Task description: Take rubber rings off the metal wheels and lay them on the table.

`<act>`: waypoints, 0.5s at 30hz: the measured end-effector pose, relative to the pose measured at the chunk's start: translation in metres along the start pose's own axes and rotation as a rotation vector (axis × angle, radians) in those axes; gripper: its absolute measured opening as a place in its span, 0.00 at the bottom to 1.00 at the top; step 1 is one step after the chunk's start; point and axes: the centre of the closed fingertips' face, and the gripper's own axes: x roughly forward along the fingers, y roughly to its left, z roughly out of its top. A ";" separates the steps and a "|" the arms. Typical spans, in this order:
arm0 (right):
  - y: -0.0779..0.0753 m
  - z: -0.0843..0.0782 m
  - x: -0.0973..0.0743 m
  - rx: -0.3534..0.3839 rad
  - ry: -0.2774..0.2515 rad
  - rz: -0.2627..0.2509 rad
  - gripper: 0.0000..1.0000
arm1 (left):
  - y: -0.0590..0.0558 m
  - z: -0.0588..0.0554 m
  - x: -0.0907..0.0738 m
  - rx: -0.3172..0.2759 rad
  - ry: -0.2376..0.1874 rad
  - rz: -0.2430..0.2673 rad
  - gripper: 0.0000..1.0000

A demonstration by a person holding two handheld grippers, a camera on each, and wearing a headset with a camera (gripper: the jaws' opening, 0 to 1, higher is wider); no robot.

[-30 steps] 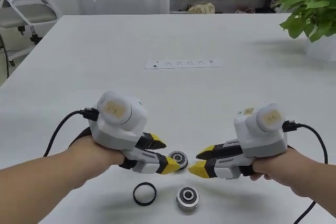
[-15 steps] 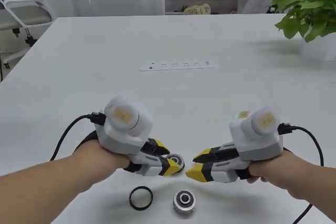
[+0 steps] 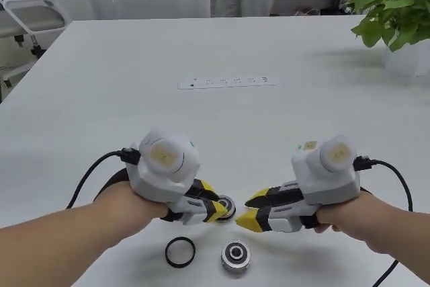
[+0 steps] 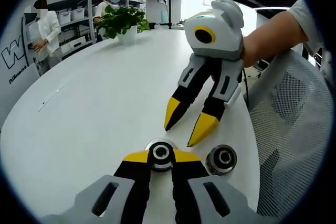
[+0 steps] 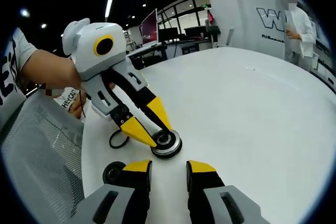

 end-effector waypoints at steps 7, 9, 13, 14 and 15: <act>0.002 0.004 0.005 -0.009 -0.004 0.007 0.24 | 0.000 -0.001 -0.001 -0.013 -0.026 0.004 0.08; 0.003 0.005 0.007 -0.015 -0.003 0.009 0.24 | -0.001 -0.001 -0.001 -0.009 -0.028 0.009 0.07; 0.005 0.007 0.011 -0.025 -0.001 0.011 0.25 | 0.001 0.000 0.000 -0.010 -0.029 0.015 0.07; 0.005 0.007 0.013 -0.028 0.001 0.011 0.25 | 0.001 0.000 0.000 -0.011 -0.029 0.015 0.07; 0.005 0.007 0.014 -0.029 0.002 0.011 0.25 | 0.001 0.000 0.000 -0.011 -0.029 0.016 0.07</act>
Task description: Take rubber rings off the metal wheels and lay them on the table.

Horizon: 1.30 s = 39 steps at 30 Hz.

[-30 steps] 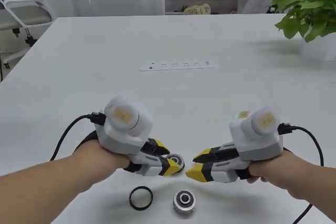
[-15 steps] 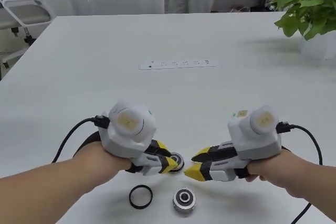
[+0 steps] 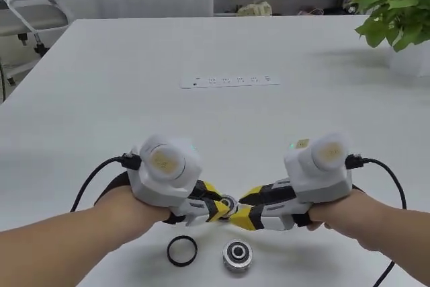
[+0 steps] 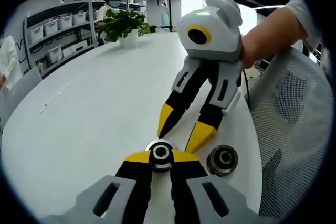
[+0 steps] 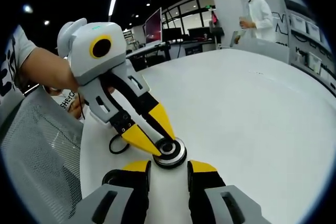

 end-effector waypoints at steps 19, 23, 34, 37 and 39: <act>-0.001 0.000 0.007 0.020 -0.003 -0.008 0.23 | 0.001 0.000 0.001 -0.009 -0.002 0.007 0.07; -0.001 -0.001 0.004 0.017 0.000 -0.007 0.21 | 0.001 0.000 0.001 -0.008 -0.001 0.007 0.07; -0.003 -0.006 -0.003 0.002 0.013 -0.008 0.04 | 0.002 0.000 0.001 -0.011 -0.001 0.011 0.07; -0.003 -0.006 -0.002 -0.001 0.015 -0.010 0.03 | 0.002 0.000 0.002 -0.012 0.001 0.014 0.07; -0.003 -0.006 -0.002 -0.002 0.016 -0.011 0.03 | 0.002 0.000 0.002 -0.013 0.001 0.015 0.07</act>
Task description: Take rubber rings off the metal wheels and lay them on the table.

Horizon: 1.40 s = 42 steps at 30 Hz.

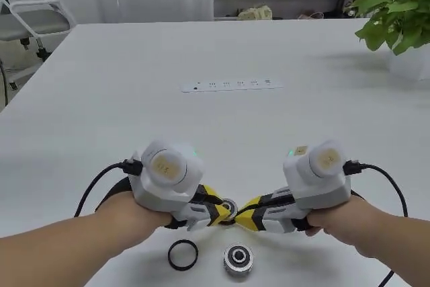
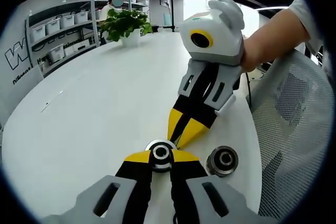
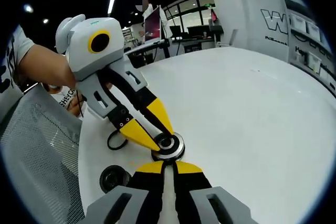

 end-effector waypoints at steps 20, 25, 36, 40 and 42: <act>-0.010 0.001 -0.005 0.227 -0.042 -0.007 0.00 | 0.000 0.000 0.000 -0.006 -0.004 0.013 0.07; -0.014 0.006 -0.009 0.296 -0.085 -0.012 0.00 | 0.000 0.000 0.000 -0.008 -0.003 0.015 0.07; -0.011 0.012 -0.009 0.342 -0.123 0.000 0.00 | -0.001 0.001 0.000 -0.009 -0.001 0.020 0.07; -0.011 0.013 -0.009 0.346 -0.126 -0.001 0.00 | -0.001 0.001 0.000 -0.013 0.000 0.026 0.07; -0.010 0.013 -0.009 0.347 -0.127 -0.001 0.00 | -0.001 0.001 0.000 -0.014 0.002 0.029 0.07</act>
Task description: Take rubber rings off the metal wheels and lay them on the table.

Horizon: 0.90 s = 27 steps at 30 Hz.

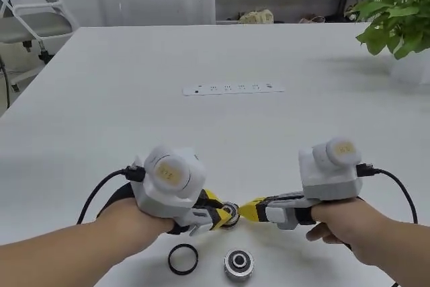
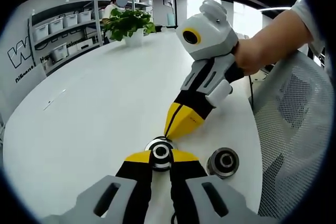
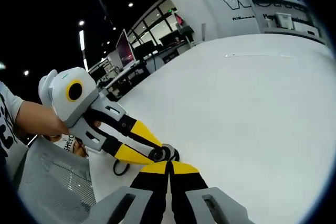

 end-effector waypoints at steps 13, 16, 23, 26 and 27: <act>0.005 0.003 0.002 -0.020 -0.002 0.014 0.00 | 0.000 0.000 0.000 -0.003 0.007 0.006 0.07; 0.006 0.003 0.003 -0.028 -0.001 0.016 0.00 | 0.000 0.000 0.000 -0.003 0.007 0.006 0.07; 0.008 0.003 0.004 -0.039 -0.002 0.022 0.00 | 0.000 0.000 0.000 -0.004 0.005 0.007 0.07; 0.009 0.003 0.004 -0.041 -0.003 0.023 0.00 | 0.000 0.000 0.000 -0.004 0.006 0.006 0.07; 0.009 0.003 0.004 -0.044 -0.001 0.024 0.00 | 0.000 0.000 0.000 -0.003 0.005 0.006 0.07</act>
